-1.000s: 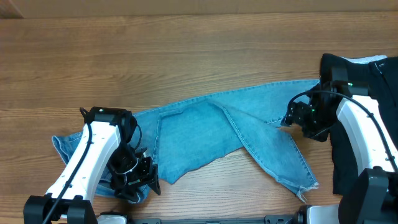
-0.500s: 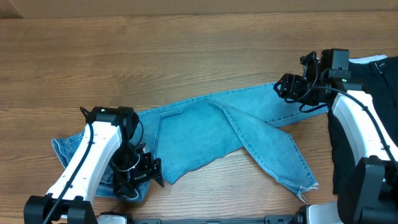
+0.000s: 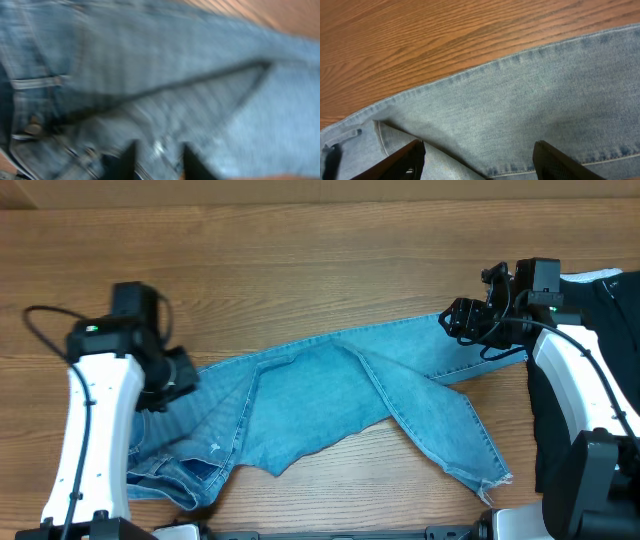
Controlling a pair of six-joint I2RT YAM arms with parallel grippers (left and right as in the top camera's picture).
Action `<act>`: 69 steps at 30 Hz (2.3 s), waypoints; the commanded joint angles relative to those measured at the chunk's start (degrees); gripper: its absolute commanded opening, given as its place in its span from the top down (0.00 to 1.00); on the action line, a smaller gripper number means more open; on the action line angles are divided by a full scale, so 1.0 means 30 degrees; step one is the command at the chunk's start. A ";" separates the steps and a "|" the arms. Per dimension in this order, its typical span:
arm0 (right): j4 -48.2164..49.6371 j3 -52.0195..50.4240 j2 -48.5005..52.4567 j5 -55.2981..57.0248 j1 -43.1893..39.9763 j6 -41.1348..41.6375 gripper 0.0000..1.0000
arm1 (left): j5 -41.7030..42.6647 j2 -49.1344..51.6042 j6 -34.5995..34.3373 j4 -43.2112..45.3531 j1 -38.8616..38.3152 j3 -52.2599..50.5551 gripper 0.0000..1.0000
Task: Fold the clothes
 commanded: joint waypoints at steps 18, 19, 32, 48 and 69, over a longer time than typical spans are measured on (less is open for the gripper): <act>-0.0758 0.0321 0.0095 -0.0168 0.0036 -0.0641 0.27 | 0.1217 0.6309 0.1617 0.5697 1.2415 0.0313 0.47; -0.0765 0.0321 0.0095 -0.0175 0.0036 -0.0641 0.27 | 0.1319 0.6783 0.1610 0.6084 1.2356 0.0313 0.47; -0.1137 0.0321 0.0095 0.0219 0.0036 -0.0641 0.26 | 0.2681 0.8590 0.1392 0.7847 1.2320 0.0299 0.70; -0.0073 0.0211 0.4058 0.0619 0.0036 -0.1209 0.96 | 0.2200 0.8590 0.1392 0.7461 1.2313 0.0117 0.96; 0.2820 0.0219 0.7038 0.1996 0.0277 0.1923 0.83 | 0.3650 0.8590 0.1683 1.4032 0.8284 0.0124 0.96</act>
